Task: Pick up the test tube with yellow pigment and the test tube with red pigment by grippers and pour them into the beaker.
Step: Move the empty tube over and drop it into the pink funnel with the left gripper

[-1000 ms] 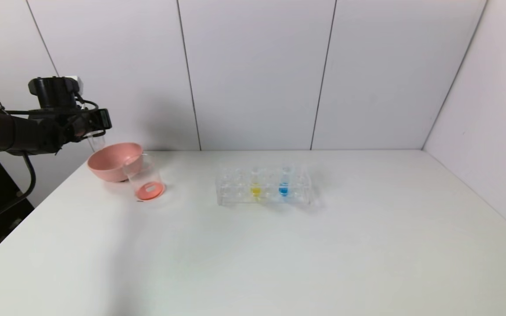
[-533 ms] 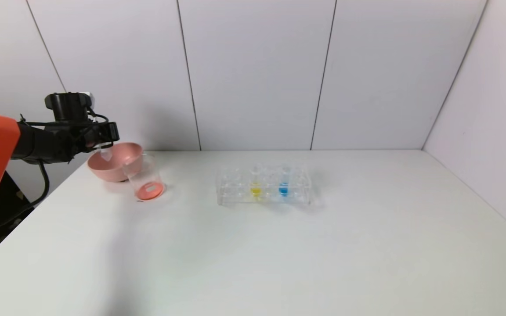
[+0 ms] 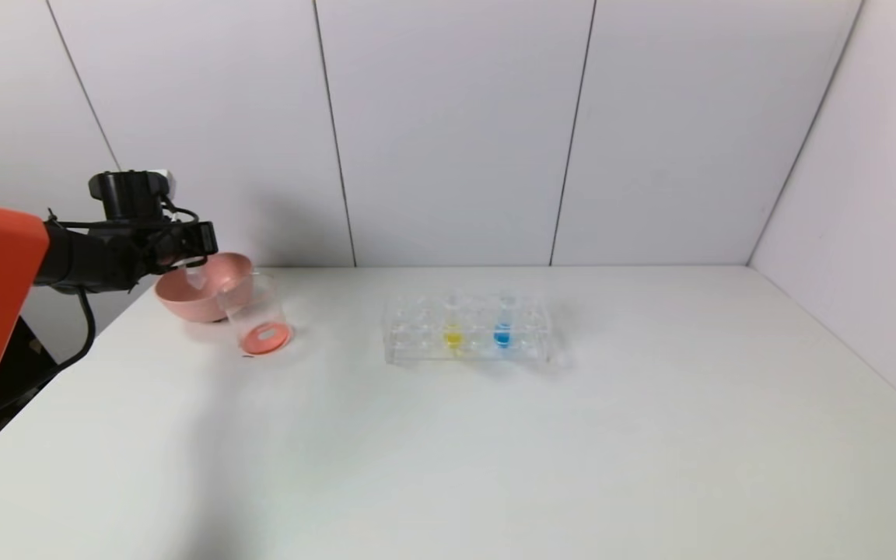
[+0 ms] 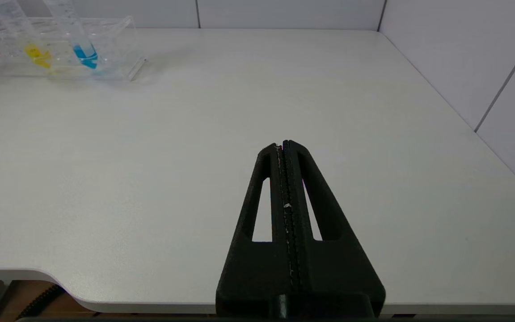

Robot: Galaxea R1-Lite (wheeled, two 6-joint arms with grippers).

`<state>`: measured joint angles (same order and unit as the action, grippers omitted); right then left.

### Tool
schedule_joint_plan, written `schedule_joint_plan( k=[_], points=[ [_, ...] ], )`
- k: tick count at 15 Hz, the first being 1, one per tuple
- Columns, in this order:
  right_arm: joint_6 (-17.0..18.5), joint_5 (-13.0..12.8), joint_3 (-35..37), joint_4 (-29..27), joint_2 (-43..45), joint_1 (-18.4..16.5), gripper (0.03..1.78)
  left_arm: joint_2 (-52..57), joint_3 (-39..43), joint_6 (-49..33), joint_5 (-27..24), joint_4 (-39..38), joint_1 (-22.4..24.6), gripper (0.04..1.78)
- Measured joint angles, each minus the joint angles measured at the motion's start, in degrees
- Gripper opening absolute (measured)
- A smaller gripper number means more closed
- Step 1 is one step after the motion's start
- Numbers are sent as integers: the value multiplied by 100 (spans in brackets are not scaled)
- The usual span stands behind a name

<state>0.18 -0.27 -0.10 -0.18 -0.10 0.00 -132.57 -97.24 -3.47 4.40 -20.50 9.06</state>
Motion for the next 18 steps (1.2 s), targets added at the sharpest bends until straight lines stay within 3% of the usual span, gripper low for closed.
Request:
schedule_joint_plan(
  k=[10, 12, 18],
  points=[
    [0, 2, 0, 0, -1, 0, 11, -172, 0, -77, -121, -5, 91, 58],
    [0, 2, 0, 0, -1, 0, 11, -194, -35, -84, -162, 6, 108, 76],
    [0, 2, 0, 0, -1, 0, 11, -108, -2, -95, -265, -33, 113, 161]
  ],
)
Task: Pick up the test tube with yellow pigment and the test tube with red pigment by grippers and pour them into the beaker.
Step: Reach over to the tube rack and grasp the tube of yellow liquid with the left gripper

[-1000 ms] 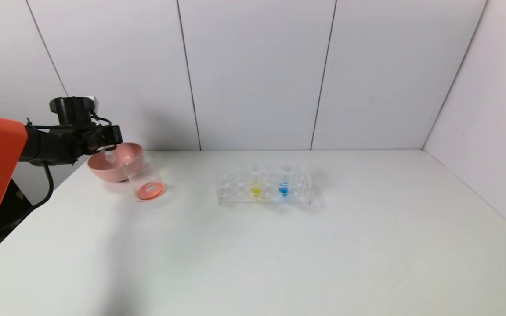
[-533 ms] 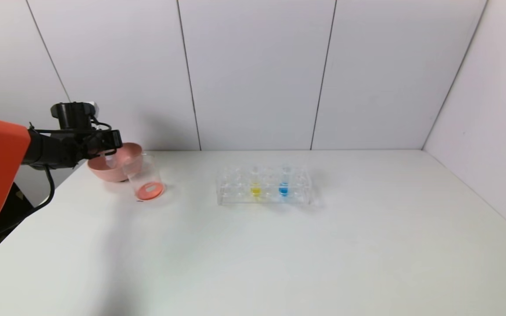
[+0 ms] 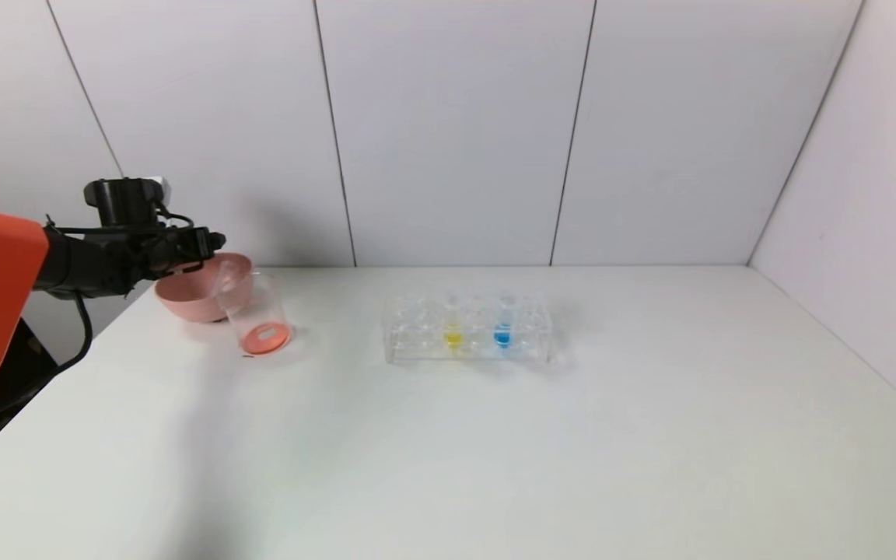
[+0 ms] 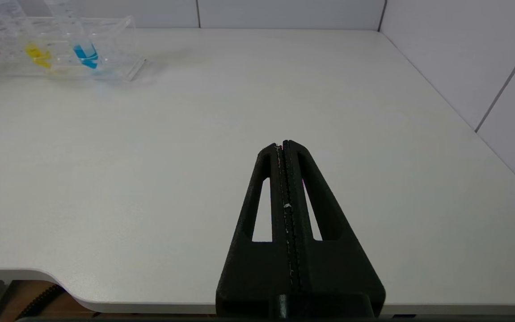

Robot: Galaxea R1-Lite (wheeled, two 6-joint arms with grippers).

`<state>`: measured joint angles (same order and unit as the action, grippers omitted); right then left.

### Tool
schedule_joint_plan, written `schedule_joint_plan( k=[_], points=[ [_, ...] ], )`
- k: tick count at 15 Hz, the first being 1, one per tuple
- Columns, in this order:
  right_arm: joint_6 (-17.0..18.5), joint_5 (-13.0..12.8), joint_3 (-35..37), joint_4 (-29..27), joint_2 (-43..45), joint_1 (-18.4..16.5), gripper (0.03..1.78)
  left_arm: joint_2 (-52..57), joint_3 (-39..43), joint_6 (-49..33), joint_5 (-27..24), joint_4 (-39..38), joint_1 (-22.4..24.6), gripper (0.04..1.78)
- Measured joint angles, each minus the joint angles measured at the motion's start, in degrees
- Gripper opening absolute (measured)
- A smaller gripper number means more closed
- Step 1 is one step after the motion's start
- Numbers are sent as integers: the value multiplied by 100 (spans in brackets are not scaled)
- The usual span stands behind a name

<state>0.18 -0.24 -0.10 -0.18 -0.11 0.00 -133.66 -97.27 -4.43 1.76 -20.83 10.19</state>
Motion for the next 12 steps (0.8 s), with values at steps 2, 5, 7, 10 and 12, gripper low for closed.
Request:
schedule_joint_plan(
  k=[2, 5, 7, 10, 12],
  points=[
    [0, -2, 0, 0, 0, 0, 11, 210, 127, -9, -94, -5, -38, 175],
    [0, -2, 0, 0, 0, 0, 11, 808, 521, -78, -227, -52, -151, 178],
    [0, -2, 0, 0, 0, 0, 11, 1285, 877, -91, -246, -63, -260, 178],
    [0, 0, 0, 0, 0, 0, 11, 2081, 1546, -91, -257, -236, -427, 178],
    [0, 0, 0, 2, 0, 0, 11, 2610, 2057, -91, -260, -488, -625, 178]
  ],
)
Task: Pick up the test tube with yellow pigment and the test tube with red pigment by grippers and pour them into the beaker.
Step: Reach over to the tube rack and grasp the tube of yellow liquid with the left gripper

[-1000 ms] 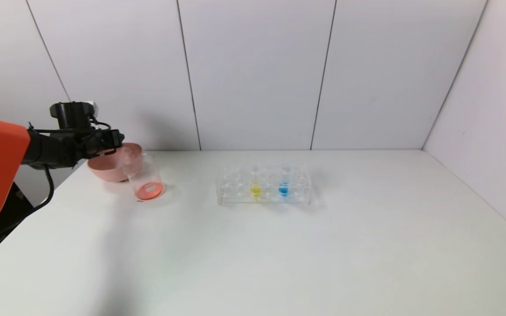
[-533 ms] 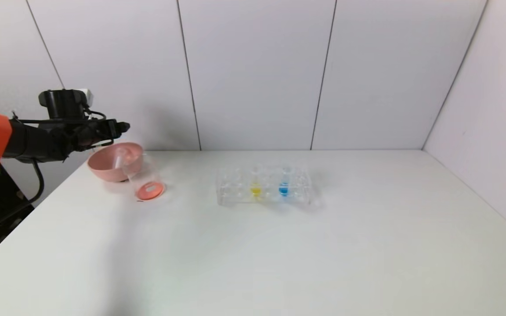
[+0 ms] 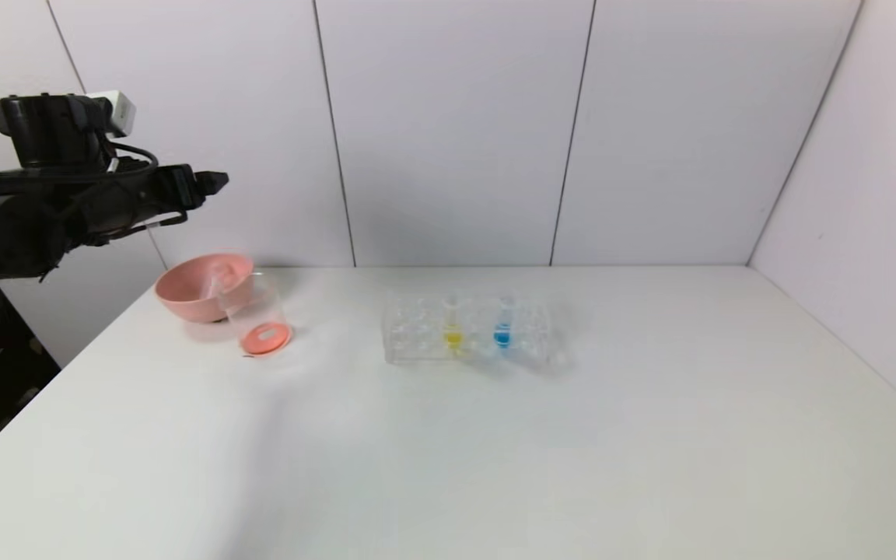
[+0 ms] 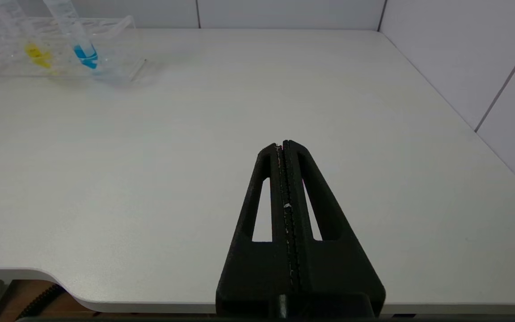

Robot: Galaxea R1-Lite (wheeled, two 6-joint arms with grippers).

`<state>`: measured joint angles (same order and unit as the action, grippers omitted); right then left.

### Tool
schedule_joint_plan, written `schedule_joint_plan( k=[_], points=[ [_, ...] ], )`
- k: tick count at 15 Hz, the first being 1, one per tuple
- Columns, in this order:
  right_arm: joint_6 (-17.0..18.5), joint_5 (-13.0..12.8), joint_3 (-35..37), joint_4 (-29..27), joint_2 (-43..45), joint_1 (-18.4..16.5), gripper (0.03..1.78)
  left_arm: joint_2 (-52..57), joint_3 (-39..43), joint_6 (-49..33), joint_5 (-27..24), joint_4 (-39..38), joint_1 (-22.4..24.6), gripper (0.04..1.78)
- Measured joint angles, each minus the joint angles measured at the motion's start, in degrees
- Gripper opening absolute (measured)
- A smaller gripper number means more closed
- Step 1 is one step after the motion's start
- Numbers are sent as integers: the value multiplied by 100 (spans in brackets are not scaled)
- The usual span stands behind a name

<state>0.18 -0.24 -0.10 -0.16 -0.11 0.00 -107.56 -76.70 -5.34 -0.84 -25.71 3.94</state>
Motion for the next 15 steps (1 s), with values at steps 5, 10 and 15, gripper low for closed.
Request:
schedule_joint_plan(
  k=[5, 10, 15],
  points=[
    [-2, 0, 0, -2, 0, 0, 11, 1134, 1488, 30, 16, -623, -792, 178],
    [0, 0, 0, -2, 0, 0, 11, 2209, 2699, 123, 73, -998, -1651, 178],
    [-5, -2, 0, 0, 0, 2, 11, 3044, 3718, 419, 102, -1003, -2315, 178]
  ],
)
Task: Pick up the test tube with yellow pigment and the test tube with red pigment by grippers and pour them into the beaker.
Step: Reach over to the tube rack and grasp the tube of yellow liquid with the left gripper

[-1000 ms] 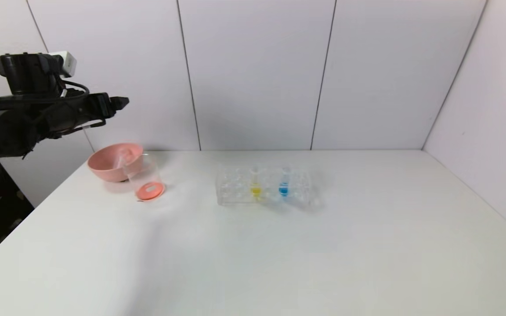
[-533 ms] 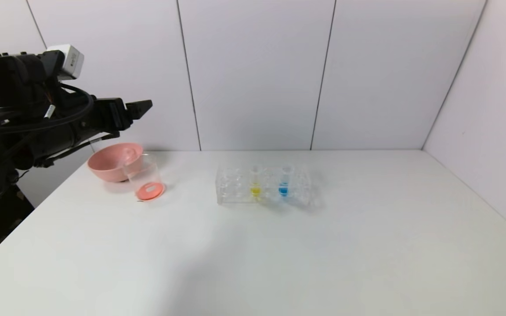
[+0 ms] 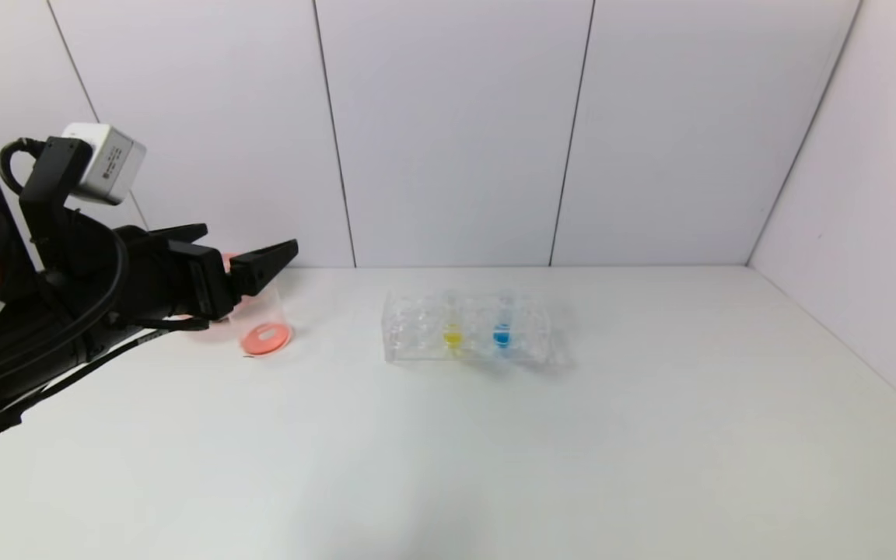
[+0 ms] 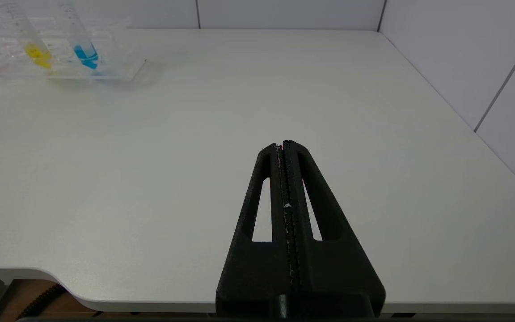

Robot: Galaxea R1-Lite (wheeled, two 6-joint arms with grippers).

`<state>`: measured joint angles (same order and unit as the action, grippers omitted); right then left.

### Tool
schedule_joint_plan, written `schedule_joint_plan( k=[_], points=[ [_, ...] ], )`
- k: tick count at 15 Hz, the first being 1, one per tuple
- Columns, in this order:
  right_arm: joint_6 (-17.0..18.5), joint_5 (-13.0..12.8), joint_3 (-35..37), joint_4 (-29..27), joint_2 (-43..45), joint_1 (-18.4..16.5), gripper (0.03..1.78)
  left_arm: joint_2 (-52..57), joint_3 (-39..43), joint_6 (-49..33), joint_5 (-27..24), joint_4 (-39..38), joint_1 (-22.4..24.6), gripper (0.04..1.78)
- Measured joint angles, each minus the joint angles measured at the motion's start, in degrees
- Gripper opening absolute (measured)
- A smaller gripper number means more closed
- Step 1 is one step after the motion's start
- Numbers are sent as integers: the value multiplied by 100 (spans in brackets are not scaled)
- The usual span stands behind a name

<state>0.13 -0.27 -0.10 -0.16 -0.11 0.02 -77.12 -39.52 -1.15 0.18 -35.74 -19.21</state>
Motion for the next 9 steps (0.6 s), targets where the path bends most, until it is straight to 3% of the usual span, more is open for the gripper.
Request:
schedule_joint_plan(
  k=[6, 9],
  points=[
    [2, 2, 0, -2, 0, -2, 11, -28, 553, 139, 194, -96, -650, 178],
    [2, 0, 0, -2, 0, -2, 11, -689, 535, 128, 408, -898, -962, 178]
  ],
)
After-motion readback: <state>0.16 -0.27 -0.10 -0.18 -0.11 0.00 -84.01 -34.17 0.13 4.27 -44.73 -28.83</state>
